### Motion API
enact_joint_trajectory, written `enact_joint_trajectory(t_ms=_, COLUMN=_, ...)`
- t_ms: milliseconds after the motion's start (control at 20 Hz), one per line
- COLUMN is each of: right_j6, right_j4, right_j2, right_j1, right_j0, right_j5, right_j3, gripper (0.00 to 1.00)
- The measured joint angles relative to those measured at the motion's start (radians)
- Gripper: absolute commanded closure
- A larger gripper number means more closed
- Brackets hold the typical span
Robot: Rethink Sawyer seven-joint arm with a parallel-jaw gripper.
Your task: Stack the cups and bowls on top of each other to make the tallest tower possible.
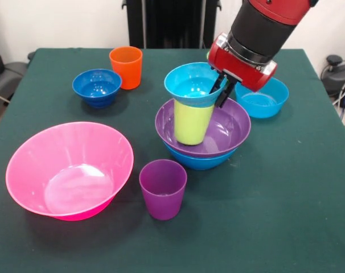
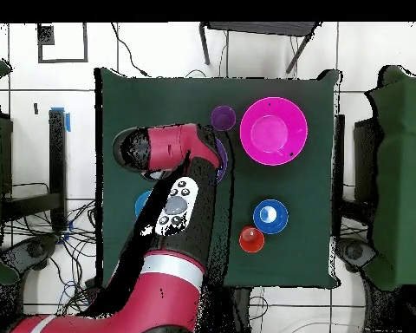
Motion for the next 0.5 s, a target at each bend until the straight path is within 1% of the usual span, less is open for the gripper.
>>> enact_joint_trajectory(t_ms=500, right_j6=0.0, right_j4=-0.001, right_j2=-0.016, right_j1=0.001, right_j0=0.011, right_j5=-0.038, right_j3=0.002, gripper=1.0)
